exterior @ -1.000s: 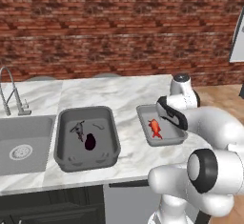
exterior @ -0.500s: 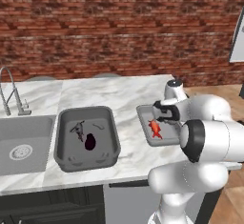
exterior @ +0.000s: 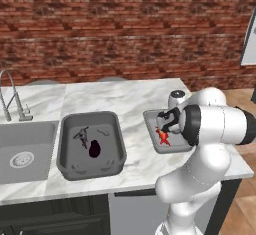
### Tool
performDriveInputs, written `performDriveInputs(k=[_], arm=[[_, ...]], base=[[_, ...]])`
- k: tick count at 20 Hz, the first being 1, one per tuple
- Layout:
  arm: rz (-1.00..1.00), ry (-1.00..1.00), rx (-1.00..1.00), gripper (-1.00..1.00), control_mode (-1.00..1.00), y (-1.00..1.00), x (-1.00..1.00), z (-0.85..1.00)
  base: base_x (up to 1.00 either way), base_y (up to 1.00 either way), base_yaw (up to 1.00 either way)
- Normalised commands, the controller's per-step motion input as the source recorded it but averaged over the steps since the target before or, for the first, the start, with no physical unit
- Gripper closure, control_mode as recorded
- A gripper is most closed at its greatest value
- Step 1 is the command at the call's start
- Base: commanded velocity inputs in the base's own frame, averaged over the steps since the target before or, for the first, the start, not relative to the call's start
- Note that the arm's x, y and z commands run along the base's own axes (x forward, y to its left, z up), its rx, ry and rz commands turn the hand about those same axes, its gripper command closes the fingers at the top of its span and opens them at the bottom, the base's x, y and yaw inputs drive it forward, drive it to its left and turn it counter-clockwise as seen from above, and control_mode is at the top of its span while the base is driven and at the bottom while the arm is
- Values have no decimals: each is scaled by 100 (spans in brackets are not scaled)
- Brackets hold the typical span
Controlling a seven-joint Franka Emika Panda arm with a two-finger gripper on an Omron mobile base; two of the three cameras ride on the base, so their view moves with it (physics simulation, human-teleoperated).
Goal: Place one eggplant and one fish in each tupperware on the nearby counter, to pack two identical lunches.
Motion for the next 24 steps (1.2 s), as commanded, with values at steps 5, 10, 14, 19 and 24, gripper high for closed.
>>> performDriveInputs(k=[5,10,14,19,24], arm=[[0,0,0,-100,-100,0,32,-1],[0,0,0,-100,-100,0,1,12],[0,0,0,-100,-100,0,-14,22],[0,-5,0,-100,-100,0,-99,69],[0,-25,-2,-100,-100,0,-100,88]], base=[[0,0,0],[0,0,0],[0,0,0],[0,0,0],[0,0,0]])
